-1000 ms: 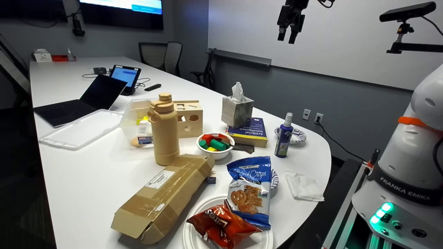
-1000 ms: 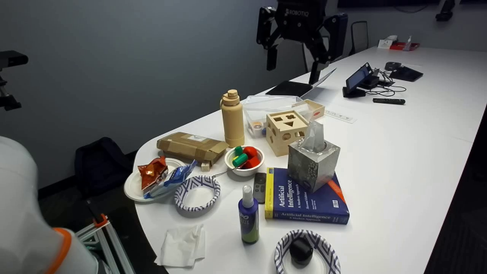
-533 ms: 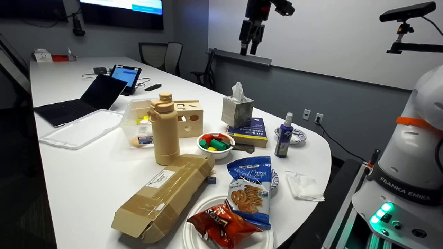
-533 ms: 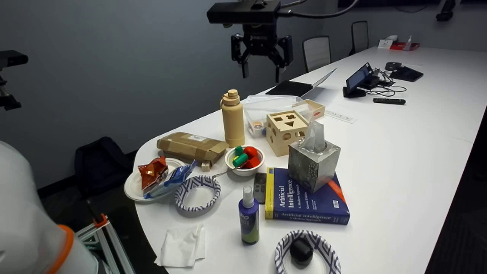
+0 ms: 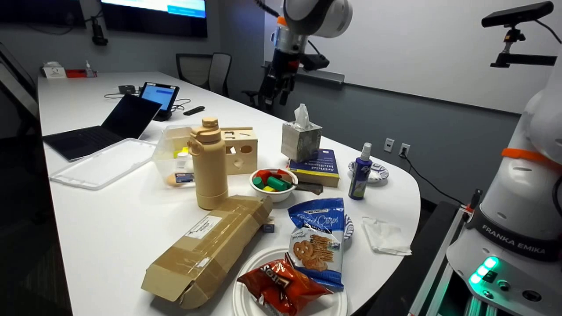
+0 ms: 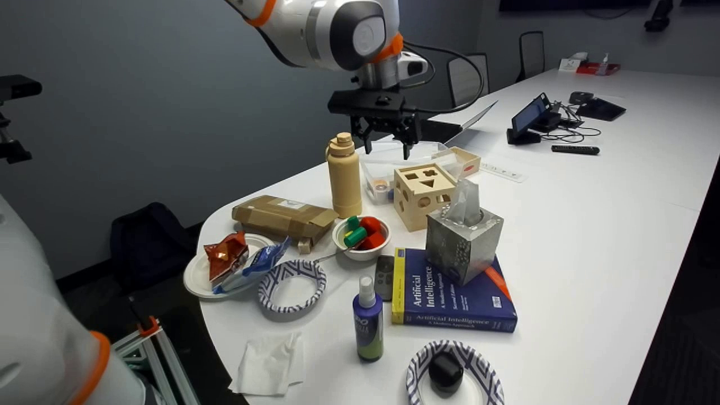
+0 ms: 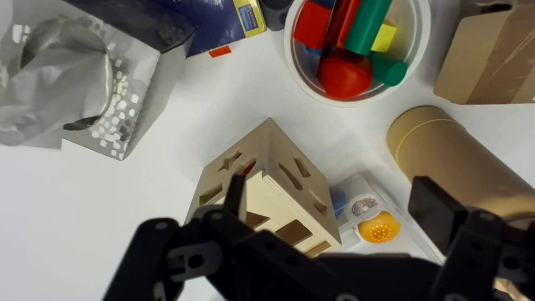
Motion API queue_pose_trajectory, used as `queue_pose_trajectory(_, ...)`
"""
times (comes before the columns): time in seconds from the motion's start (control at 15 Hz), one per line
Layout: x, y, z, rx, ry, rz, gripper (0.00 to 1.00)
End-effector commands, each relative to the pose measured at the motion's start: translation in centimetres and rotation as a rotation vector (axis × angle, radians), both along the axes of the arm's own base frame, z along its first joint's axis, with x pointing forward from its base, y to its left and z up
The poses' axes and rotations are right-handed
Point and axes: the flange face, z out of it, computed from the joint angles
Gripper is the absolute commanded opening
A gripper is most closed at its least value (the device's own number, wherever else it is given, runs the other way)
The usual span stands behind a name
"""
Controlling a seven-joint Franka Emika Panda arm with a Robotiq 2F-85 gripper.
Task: Open the cube-shaped wooden object
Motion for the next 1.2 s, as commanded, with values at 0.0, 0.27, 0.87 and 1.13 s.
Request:
queue_pose_trajectory(0.0, 4.0, 0.2, -2.4, 0.001, 0.003, -0.024, 1.0)
queue_pose_trajectory(0.27, 7.1, 0.4, -2.9, 0.006, -0.002, -0.04, 1.0)
queue_pose_trajectory(0.87, 12.3, 0.7, -6.4, -0.007, 0.046, -0.093, 1.0)
queue_pose_trajectory(1.13, 13.7, 0.6, -8.4, -0.004, 0.066, -0.139, 1.0)
